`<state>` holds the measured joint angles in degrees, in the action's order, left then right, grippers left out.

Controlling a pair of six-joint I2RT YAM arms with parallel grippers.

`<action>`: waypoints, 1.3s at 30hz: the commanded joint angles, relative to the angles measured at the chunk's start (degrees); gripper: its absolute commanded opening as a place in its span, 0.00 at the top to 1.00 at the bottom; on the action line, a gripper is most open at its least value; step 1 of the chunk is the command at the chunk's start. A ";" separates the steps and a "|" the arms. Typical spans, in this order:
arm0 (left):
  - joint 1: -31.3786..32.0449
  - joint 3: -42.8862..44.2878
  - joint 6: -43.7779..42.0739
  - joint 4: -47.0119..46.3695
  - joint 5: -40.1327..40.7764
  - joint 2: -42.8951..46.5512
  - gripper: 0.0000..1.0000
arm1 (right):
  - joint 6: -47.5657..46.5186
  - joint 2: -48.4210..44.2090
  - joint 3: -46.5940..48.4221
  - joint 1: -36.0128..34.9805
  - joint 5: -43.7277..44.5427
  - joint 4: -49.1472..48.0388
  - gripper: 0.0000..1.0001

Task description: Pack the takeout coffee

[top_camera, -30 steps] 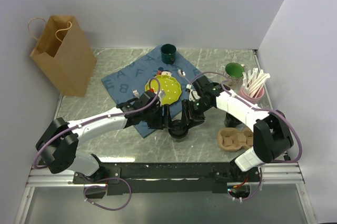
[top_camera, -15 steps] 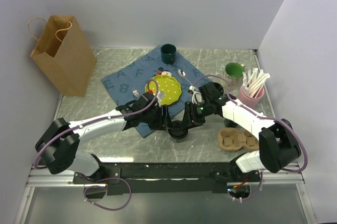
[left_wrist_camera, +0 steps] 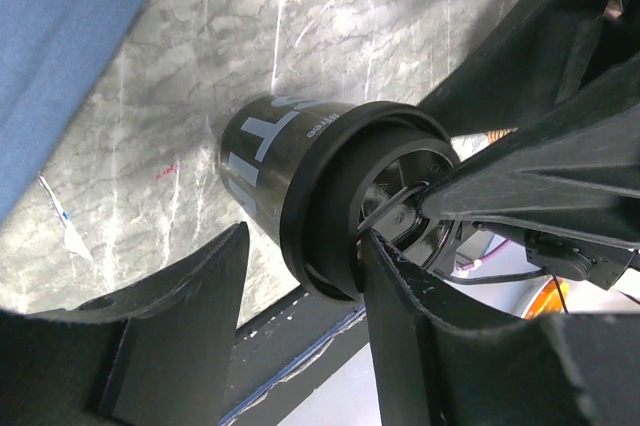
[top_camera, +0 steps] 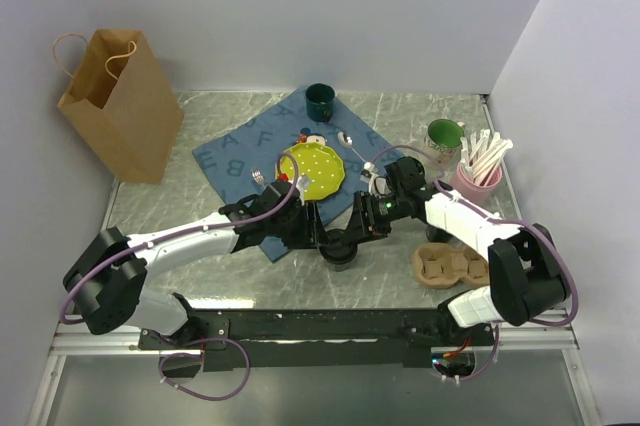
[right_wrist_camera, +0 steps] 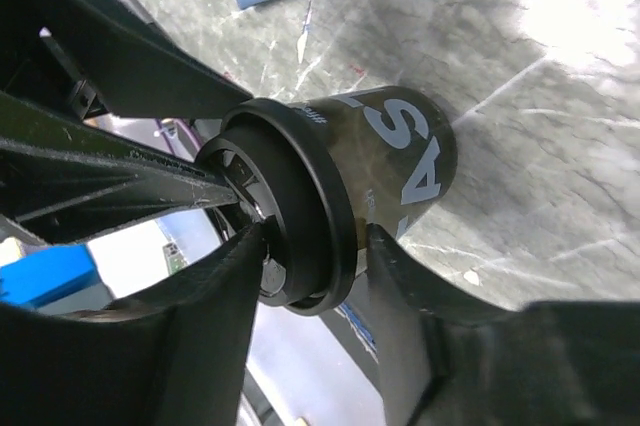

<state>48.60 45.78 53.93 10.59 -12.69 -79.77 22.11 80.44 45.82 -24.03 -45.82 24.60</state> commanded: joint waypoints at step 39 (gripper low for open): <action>4.66 -1.22 0.82 10.24 7.24 -4.08 0.47 | 1.10 -12.15 -6.36 3.38 8.74 8.45 0.68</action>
<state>52.38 46.96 56.51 10.57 -9.45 -81.01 23.83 67.83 41.89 -20.93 -40.75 34.22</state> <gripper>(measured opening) 0.535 0.333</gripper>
